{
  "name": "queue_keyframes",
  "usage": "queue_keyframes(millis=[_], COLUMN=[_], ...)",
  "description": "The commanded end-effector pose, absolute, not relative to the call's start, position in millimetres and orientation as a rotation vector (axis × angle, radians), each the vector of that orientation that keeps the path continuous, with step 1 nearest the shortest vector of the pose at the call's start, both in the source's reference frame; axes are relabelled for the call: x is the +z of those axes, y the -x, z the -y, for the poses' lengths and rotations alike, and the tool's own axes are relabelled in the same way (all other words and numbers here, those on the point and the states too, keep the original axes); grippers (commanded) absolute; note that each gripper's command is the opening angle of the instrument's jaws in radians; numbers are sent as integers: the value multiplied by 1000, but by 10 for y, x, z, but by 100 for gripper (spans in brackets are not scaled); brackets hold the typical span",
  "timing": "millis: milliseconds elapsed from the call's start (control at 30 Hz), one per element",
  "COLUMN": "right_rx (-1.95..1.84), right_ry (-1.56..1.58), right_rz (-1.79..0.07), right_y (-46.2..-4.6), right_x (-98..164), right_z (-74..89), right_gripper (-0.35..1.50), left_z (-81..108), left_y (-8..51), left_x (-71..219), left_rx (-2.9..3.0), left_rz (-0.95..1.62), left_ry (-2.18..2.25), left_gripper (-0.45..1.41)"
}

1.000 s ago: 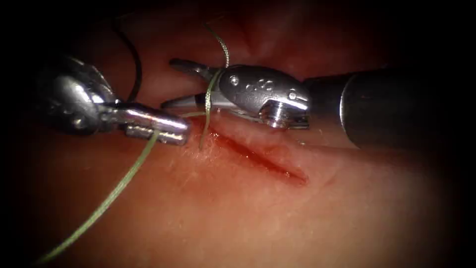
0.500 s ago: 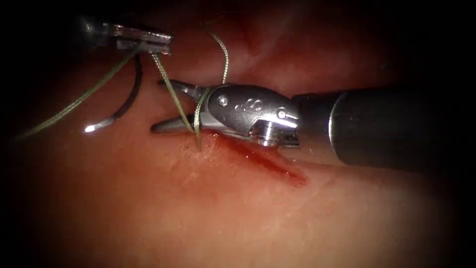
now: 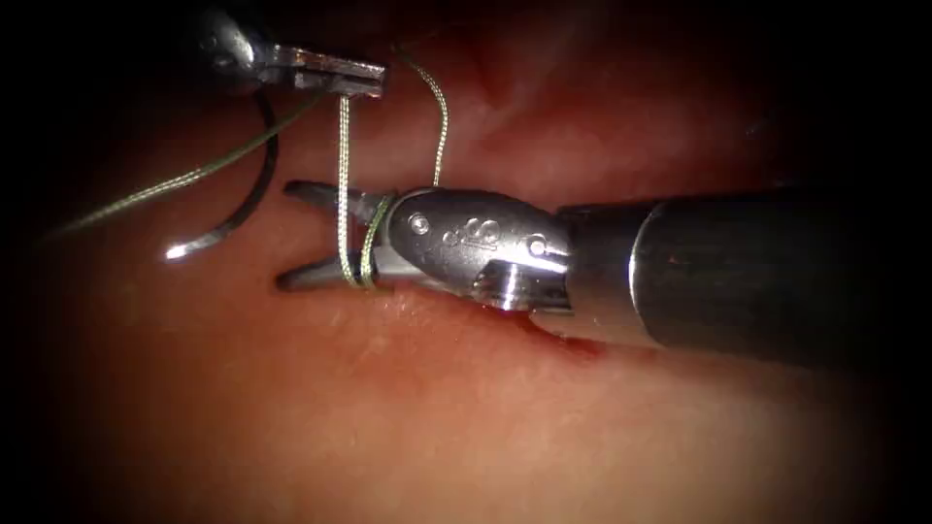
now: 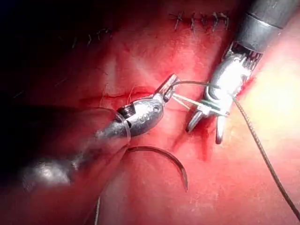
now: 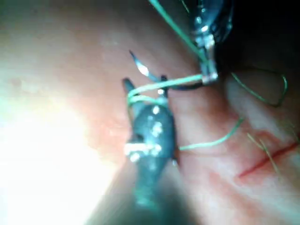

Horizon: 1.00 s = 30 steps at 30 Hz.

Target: Wound Closure

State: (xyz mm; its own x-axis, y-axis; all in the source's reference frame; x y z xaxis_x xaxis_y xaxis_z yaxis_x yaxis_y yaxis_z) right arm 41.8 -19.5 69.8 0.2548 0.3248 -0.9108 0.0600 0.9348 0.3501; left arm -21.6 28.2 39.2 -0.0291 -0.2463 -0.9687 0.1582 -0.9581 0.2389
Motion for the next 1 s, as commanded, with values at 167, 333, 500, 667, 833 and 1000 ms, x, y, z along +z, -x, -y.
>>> queue_keyframes(millis=[167, 333, 500, 667, 833, 1000], right_rx=[168, 186, 193, 211, 254, 285], right_ry=[-353, -336, -335, -353, -340, -323], right_rz=[-1360, -1422, -1475, -1531, -1573, -1585], right_y=[-425, -421, -422, -421, -419, -412], right_x=[699, 696, 695, 690, 689, 689], right_z=[197, 195, 199, 199, 197, 191], right_gripper=[52, 52, 51, 49, 47, 46], left_z=[-294, -282, -278, -277, -268, -263], left_y=[227, 223, 221, 218, 215, 209], left_x=[413, 437, 457, 476, 495, 496], left_rx=[-2041, -2042, -2046, -2046, -2054, -2048], left_rz=[96, 77, 70, 53, 44, 42], left_ry=[-2025, -2037, -2060, -2068, -2071, -2080], left_gripper=[-45, -45, -45, -45, -45, -45])
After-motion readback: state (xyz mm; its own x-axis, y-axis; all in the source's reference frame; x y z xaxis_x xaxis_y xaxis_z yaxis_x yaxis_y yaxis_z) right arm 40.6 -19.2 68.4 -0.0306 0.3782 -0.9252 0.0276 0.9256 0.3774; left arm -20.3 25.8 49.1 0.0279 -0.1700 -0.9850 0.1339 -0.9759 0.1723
